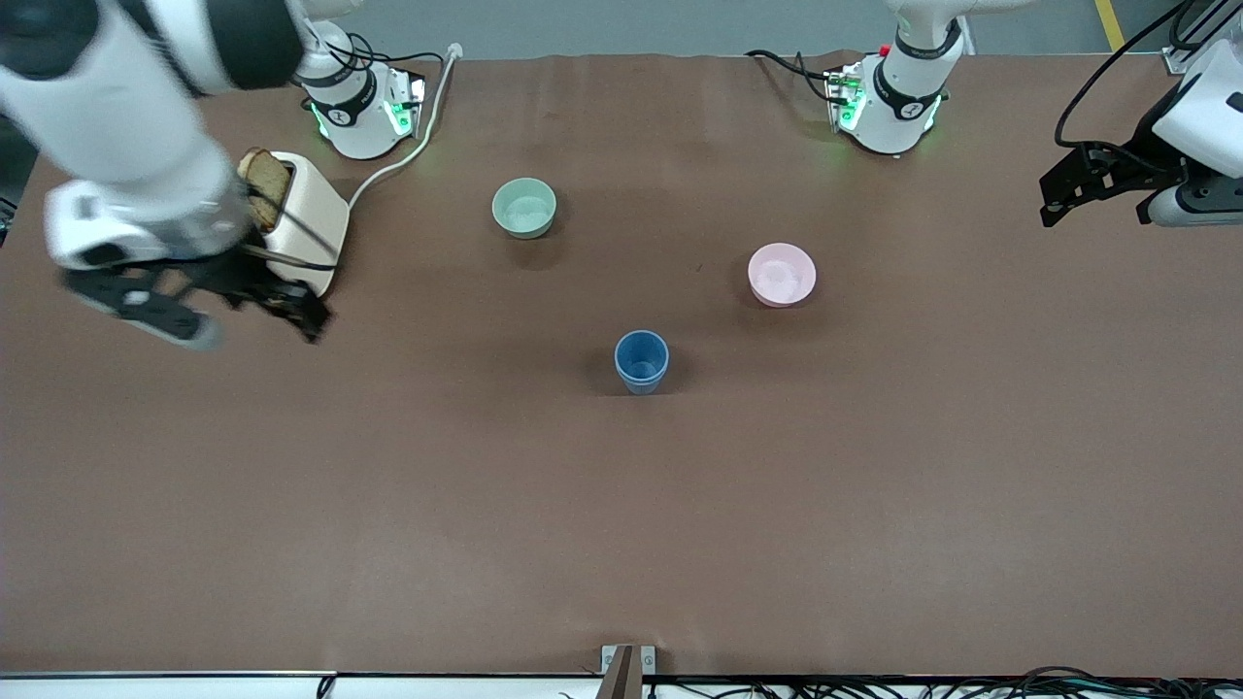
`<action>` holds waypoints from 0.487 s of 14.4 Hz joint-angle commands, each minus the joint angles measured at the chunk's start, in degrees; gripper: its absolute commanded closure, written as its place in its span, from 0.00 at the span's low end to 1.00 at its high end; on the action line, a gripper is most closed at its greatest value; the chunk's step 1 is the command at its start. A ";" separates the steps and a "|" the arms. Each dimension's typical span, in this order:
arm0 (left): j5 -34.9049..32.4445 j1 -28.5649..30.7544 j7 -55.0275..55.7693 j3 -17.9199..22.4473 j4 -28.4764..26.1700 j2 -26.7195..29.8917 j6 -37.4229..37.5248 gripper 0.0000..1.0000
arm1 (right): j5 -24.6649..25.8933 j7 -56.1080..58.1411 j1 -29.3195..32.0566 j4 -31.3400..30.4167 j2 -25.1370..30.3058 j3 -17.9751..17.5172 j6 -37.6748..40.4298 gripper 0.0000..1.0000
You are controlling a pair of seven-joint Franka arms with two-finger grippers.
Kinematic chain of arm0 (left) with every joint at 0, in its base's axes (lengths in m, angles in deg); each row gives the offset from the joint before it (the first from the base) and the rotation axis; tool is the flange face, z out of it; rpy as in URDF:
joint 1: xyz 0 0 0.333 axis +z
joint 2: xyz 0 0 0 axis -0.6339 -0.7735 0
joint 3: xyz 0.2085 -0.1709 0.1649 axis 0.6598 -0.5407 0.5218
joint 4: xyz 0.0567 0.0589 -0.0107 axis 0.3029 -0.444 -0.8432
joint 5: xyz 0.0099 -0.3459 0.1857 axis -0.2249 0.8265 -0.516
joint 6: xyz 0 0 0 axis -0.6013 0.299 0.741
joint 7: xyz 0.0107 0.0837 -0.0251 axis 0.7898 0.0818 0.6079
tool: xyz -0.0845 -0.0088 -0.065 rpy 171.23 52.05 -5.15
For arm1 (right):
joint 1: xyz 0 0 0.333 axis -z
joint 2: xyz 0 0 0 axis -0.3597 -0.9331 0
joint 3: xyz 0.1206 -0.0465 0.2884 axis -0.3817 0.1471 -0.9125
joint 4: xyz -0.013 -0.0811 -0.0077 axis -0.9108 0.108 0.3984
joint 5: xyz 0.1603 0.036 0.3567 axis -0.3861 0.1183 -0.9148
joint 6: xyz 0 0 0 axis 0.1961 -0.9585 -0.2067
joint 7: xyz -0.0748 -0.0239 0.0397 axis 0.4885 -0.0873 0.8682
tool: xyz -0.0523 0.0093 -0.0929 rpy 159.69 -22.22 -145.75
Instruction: Stack blue cups with both arms
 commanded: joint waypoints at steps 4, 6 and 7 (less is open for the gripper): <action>0.66 0.24 -1.43 -0.02 0.54 0.06 0.04 0.00 | -7.51 25.97 3.42 -5.25 6.21 12.43 2.90 0.00; 0.57 0.15 -1.43 0.07 0.71 0.06 0.12 0.00 | -9.20 28.99 5.82 -5.79 6.65 12.52 2.81 0.00; 0.40 0.15 -1.43 0.07 0.71 -0.03 0.12 0.00 | -9.20 29.00 5.74 -5.70 6.57 12.70 2.64 0.00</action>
